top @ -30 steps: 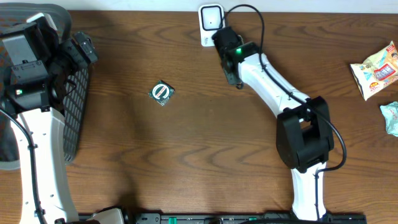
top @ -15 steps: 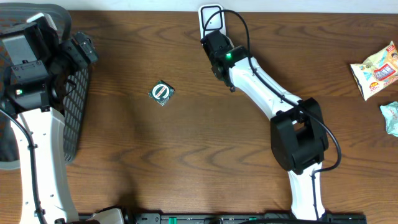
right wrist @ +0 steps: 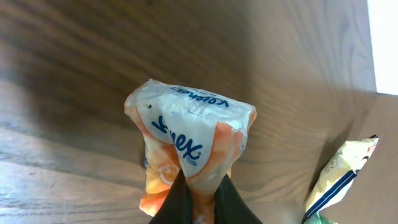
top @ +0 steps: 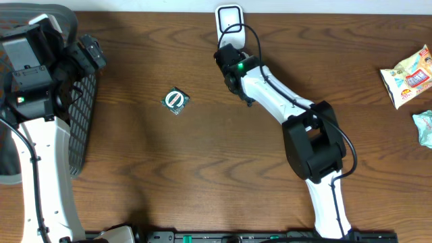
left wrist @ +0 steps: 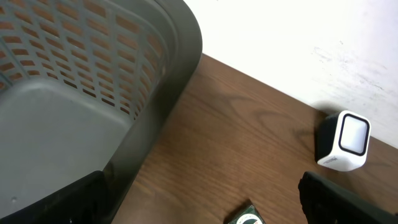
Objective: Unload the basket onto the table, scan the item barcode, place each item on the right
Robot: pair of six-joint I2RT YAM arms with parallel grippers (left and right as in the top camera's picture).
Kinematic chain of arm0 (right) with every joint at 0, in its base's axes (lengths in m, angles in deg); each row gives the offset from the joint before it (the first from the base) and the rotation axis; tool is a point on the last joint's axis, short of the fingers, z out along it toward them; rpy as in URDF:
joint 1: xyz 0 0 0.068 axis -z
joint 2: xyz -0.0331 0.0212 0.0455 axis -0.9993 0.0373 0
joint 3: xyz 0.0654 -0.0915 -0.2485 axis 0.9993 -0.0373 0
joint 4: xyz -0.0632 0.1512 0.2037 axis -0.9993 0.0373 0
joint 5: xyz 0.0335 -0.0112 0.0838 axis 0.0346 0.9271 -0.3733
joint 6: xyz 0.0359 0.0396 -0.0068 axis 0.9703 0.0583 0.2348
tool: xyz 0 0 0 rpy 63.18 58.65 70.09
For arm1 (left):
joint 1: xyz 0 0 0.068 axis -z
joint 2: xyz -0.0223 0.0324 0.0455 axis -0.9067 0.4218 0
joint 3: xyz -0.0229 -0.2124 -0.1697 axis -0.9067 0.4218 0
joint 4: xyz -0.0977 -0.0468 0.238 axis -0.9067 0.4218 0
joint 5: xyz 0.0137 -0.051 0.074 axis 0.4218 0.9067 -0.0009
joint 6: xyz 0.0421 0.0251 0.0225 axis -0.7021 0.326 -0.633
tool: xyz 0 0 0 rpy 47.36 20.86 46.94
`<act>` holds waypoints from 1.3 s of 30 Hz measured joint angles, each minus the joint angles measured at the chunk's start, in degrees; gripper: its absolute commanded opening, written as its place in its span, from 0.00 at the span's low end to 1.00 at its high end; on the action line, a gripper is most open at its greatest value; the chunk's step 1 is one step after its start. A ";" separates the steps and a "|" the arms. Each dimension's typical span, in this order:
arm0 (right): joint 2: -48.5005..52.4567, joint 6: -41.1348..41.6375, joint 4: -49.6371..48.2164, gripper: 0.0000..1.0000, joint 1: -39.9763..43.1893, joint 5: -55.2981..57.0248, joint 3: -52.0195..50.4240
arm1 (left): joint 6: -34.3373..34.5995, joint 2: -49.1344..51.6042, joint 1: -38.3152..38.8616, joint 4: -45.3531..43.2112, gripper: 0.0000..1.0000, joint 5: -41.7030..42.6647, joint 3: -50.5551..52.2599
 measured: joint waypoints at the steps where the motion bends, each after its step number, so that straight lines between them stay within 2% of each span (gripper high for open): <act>1: 0.02 0.02 0.22 0.01 -0.09 -0.04 -0.11 | 0.00 0.00 0.00 0.00 0.98 0.00 0.00; 8: 0.02 0.24 0.17 0.01 -0.07 0.02 -0.17 | 0.02 0.00 0.00 0.02 0.98 0.00 0.00; 13: 0.02 -0.09 -3.74 0.01 -0.17 0.02 -0.22 | 0.00 0.00 0.00 0.02 0.98 0.00 0.00; 22: 0.02 -7.17 -6.56 0.01 -0.76 0.15 -0.22 | 0.00 0.00 0.00 0.00 0.98 0.00 0.00; 31: 0.02 -8.28 -12.94 0.01 0.00 0.66 -0.15 | 0.00 0.00 0.00 0.02 0.98 0.00 0.00; 39: 0.02 -12.90 -16.72 0.01 0.26 -1.46 8.28 | 0.00 0.00 0.00 0.02 0.98 0.00 0.00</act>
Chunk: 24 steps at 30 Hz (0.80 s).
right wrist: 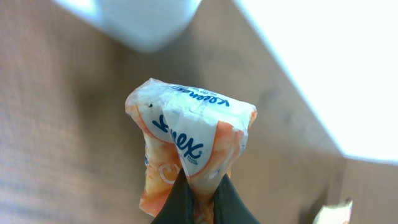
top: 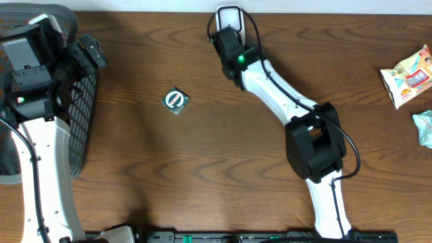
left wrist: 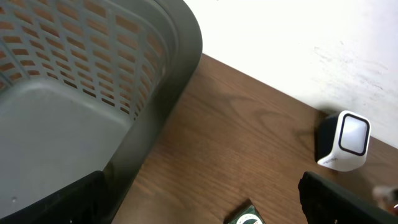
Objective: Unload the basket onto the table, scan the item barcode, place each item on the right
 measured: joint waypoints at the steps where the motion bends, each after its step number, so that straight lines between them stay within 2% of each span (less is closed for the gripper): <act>1: 0.00 -1.22 -1.14 0.01 0.02 -0.31 1.70 | 0.00 0.00 0.00 -0.02 0.98 0.00 0.00; 7: 0.00 -9.40 -9.88 0.01 0.48 -3.19 7.80 | 0.00 0.00 0.00 0.00 0.98 0.00 0.00; 15: 0.66 -21.57 -24.81 0.01 1.25 -8.50 8.46 | 0.00 0.00 0.00 -0.02 0.98 0.00 0.00; 19: 3.65 -27.10 -33.07 0.01 1.44 -9.79 8.70 | 0.00 0.00 0.00 0.00 0.98 0.00 0.00; 24: 8.61 -34.01 -38.77 0.01 2.27 -12.37 8.70 | 0.00 0.00 0.00 0.00 0.98 -0.02 0.00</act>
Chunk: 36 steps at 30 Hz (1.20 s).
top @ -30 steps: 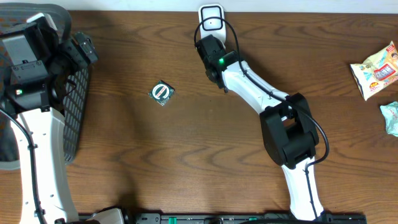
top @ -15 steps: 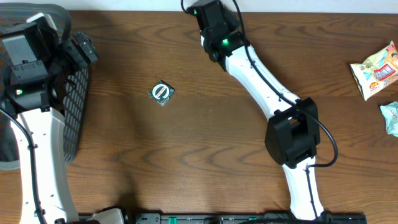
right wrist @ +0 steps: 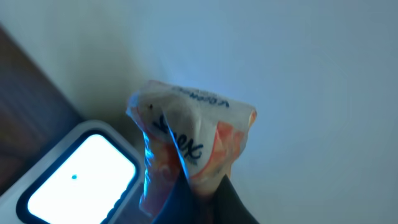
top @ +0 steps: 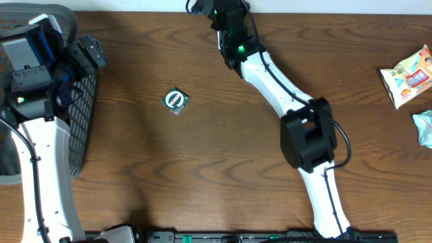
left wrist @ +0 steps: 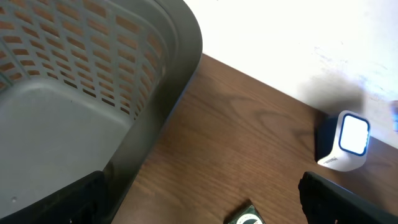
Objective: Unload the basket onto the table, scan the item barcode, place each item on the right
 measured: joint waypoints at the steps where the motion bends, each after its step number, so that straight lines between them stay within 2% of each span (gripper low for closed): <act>1: 0.74 -0.98 -0.39 0.01 0.22 -0.44 0.00 | 0.02 0.00 0.00 0.00 0.98 0.00 0.00; 9: 2.51 -5.70 0.68 0.01 3.34 -3.06 -0.02 | 0.00 0.00 0.00 0.00 0.98 0.00 0.00; 16: 2.56 -7.96 6.56 0.01 5.01 -7.21 -0.02 | 0.00 0.00 0.00 0.00 0.98 0.00 0.00; 25: 2.58 -10.84 2.60 0.01 4.24 -7.58 -0.02 | 0.00 0.00 0.00 0.00 0.98 0.00 0.00; 36: 2.58 -12.81 5.60 0.01 3.37 -7.63 -0.02 | 0.00 0.00 0.00 0.00 0.98 0.00 0.00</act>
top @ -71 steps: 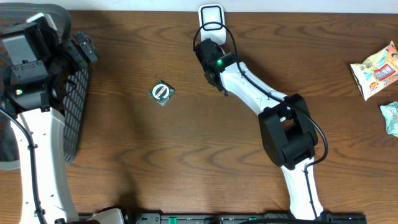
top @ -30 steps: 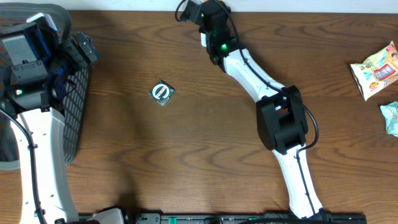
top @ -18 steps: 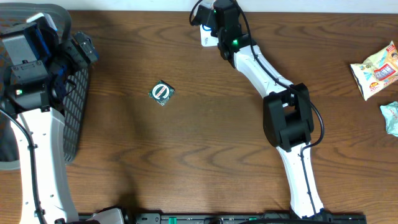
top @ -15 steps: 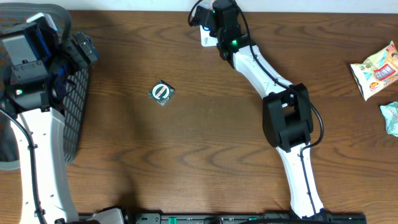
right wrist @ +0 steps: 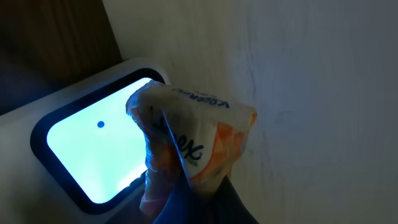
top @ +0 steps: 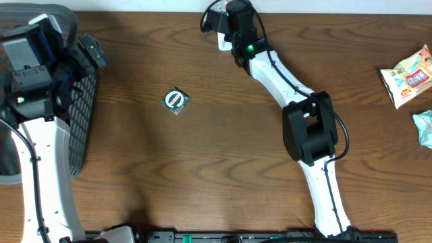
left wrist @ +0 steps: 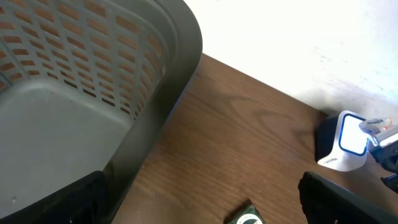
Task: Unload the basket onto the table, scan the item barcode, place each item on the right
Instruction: 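Carry the Kleenex pack to the right edge and release it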
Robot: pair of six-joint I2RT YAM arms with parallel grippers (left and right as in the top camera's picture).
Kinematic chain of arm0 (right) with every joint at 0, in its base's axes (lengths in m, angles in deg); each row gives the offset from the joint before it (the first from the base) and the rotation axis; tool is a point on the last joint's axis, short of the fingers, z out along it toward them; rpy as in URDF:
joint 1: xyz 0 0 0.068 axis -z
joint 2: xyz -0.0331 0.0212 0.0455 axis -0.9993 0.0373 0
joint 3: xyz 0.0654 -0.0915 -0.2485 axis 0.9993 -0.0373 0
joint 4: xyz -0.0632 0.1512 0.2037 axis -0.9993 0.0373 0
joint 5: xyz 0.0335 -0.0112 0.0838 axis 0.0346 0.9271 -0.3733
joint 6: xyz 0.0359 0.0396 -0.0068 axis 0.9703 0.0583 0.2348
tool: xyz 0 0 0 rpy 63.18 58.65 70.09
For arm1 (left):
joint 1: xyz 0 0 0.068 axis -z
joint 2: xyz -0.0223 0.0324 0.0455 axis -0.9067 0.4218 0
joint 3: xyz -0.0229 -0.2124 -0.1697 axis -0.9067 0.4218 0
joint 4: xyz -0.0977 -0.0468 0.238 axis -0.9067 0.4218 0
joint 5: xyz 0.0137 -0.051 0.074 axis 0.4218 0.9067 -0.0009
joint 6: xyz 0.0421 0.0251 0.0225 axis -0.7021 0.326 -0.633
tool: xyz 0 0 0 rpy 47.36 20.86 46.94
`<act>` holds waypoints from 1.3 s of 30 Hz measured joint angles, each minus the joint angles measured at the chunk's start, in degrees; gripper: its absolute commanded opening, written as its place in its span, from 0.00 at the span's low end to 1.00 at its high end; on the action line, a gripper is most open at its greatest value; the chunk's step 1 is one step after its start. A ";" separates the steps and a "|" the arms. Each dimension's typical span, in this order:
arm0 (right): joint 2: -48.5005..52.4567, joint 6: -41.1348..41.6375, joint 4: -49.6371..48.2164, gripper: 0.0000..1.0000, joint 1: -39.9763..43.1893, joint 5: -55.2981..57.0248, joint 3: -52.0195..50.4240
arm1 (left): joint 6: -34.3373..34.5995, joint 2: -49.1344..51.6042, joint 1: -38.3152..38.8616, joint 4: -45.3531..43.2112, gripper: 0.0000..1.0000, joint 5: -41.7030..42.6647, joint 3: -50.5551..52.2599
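A white and orange Kleenex tissue pack [right wrist: 194, 140] is pinched in my right gripper [right wrist: 199, 190], which is shut on its lower end. The pack hangs right in front of the glowing window of the white barcode scanner [right wrist: 87, 155], by the back wall. From the left wrist view the scanner [left wrist: 344, 142] shows with the pack [left wrist: 377, 124] at its face. Overhead, my right gripper [top: 227, 19] covers most of the scanner at the table's far edge. Over the basket, my left gripper [left wrist: 199, 208] stands open, holding nothing.
A grey slotted basket [left wrist: 93, 93] stands at the far left under the left arm. A small green round-labelled packet [top: 176, 100] lies on the brown table [top: 202, 169]. Two snack packs [top: 406, 77] lie at the right edge.
My right gripper has shifted a little right and toward the scanner's face. The tissue pack now hangs close over the lit window, which fills more of the wrist view. The left arm has not moved.
My right gripper first held the tissue pack over the table just in front of the scanner. Then it was closer to the scanner, then up at the scanner's top by the wall with the window lit. The pack now faces the window.
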 measured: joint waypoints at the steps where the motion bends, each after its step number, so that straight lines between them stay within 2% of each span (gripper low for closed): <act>1: 0.00 -0.09 0.00 0.01 0.00 0.00 0.00 | 0.00 0.00 0.00 0.00 0.98 0.00 0.00; 9: 0.00 0.28 0.63 0.01 0.00 -0.04 0.00 | 0.00 0.00 0.00 0.00 0.98 0.00 0.00; 17: -0.79 8.46 1.03 0.01 0.50 1.22 0.00 | 0.00 0.00 0.00 0.00 0.98 -0.02 0.00; 21: -5.20 19.19 6.51 0.01 3.23 5.09 -0.02 | 0.02 0.00 0.00 0.00 0.98 -0.02 0.00; 29: -18.38 49.11 33.90 0.02 19.32 3.89 0.70 | 0.02 0.00 0.00 0.02 0.98 -0.15 -0.02; 36: -18.80 75.65 52.39 0.02 35.08 -0.63 0.66 | 0.00 0.00 0.00 0.02 0.98 -0.20 -0.02; 39: -18.75 84.08 57.18 0.02 40.65 -1.60 0.57 | 0.02 0.00 0.00 0.02 0.98 -0.20 -0.02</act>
